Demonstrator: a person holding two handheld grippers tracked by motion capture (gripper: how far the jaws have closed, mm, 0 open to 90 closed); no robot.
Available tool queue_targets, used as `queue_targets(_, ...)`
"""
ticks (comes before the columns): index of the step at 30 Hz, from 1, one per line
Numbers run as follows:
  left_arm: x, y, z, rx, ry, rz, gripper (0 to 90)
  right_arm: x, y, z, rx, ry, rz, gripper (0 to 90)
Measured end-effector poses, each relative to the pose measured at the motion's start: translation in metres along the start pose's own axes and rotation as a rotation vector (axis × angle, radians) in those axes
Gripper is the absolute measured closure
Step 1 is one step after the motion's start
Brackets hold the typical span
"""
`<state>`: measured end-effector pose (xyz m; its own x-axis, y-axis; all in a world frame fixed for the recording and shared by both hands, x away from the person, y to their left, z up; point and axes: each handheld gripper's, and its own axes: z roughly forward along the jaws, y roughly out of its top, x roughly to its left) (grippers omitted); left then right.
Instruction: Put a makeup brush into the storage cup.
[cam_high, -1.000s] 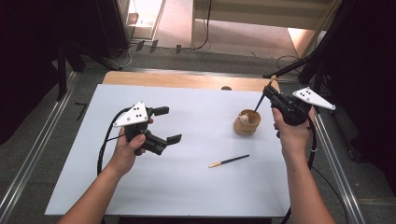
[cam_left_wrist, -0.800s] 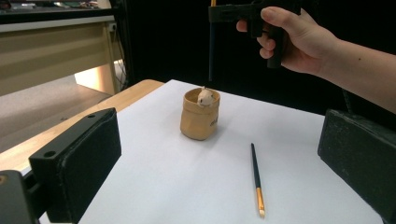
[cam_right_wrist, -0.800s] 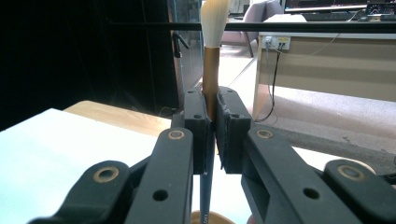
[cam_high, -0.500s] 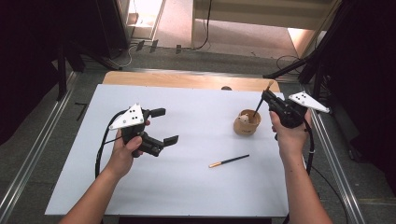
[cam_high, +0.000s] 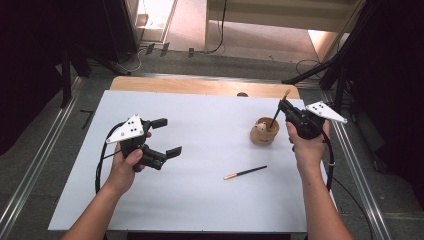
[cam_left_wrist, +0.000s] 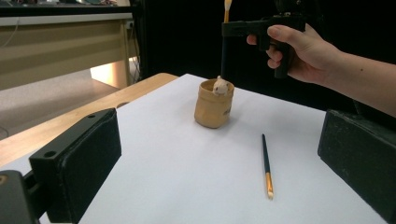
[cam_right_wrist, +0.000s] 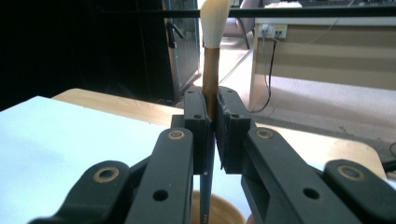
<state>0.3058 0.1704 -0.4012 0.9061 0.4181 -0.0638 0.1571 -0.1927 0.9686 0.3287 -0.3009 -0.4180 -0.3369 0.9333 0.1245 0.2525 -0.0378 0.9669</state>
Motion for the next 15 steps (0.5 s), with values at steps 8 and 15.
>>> queue_targets(8,0.001,-0.009,-0.012,0.002,0.023,-0.004,0.0,-0.004,-0.008,0.002,0.004,-0.010,0.001,84.9)
queue_targets(15,0.002,-0.019,-0.024,0.004,0.043,-0.022,0.0,-0.006,-0.019,0.004,0.027,-0.018,0.010,84.9)
